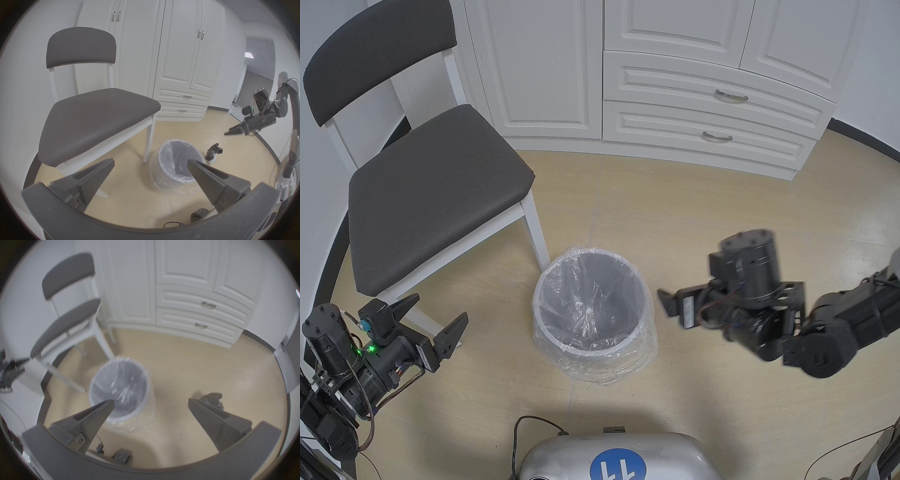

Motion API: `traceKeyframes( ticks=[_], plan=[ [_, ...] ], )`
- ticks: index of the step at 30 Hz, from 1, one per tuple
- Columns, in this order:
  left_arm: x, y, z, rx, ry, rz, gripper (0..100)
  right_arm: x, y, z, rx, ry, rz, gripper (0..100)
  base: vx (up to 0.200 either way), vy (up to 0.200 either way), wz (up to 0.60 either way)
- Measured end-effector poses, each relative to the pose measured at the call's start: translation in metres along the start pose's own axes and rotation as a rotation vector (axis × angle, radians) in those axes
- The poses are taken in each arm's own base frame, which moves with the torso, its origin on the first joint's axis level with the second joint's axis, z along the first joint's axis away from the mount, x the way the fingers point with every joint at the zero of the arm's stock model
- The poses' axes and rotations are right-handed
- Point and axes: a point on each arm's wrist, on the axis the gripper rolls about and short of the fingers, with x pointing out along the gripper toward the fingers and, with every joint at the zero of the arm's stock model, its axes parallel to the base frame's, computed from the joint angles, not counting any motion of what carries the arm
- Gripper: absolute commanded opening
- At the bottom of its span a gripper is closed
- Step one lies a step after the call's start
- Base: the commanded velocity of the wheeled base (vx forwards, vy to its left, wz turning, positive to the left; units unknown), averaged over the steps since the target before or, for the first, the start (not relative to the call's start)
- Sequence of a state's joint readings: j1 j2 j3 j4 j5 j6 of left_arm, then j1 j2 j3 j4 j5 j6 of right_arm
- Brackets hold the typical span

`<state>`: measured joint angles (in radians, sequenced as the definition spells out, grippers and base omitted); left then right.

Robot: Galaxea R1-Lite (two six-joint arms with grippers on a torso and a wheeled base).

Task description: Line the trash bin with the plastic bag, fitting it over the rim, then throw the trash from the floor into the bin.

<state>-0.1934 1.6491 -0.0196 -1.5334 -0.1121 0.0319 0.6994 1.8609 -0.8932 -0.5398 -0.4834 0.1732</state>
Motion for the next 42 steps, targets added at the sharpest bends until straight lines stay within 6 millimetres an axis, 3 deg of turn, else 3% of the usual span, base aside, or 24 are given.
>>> traceKeyframes(
  ticks=[3, 7, 12, 16, 22, 29, 35, 42],
  plan=[
    [-0.002, 0.000, 0.002, -0.003, -0.013, -0.009, 100, -0.014, -0.043, 0.017, 0.043, -0.106, -0.037, 100, 0.000, 0.000, 0.00],
    [-0.005, 0.000, 0.006, -0.005, -0.033, -0.008, 100, -0.038, -0.080, 0.027, 0.027, -0.166, -0.088, 100, 0.000, 0.000, 0.00],
    [-0.008, 0.004, 0.009, -0.005, -0.050, 0.011, 100, -0.071, -0.100, 0.032, -0.119, -0.216, -0.129, 100, 0.000, 0.000, 0.00],
    [-0.009, 0.007, 0.013, 0.001, -0.072, 0.031, 100, -0.088, -0.112, 0.021, -0.234, -0.200, -0.167, 100, 0.000, 0.000, 0.00],
    [-0.020, 0.008, 0.022, 0.011, -0.125, 0.047, 100, -0.103, -0.143, 0.009, -0.216, -0.188, -0.212, 100, 0.000, 0.000, 0.00],
    [-0.031, 0.009, 0.032, 0.026, -0.191, 0.065, 100, -0.108, -0.158, 0.017, -0.131, -0.195, -0.245, 100, 0.000, 0.000, 0.00],
    [-0.035, 0.009, 0.036, 0.036, -0.214, 0.085, 100, -0.105, -0.160, 0.018, -0.023, -0.030, -0.213, 100, 0.000, 0.000, 0.00],
    [-0.036, 0.008, 0.037, 0.043, -0.220, 0.097, 100, -0.095, -0.166, 0.047, 0.197, 0.073, -0.109, 100, 0.000, 0.000, 0.00]
  ],
)
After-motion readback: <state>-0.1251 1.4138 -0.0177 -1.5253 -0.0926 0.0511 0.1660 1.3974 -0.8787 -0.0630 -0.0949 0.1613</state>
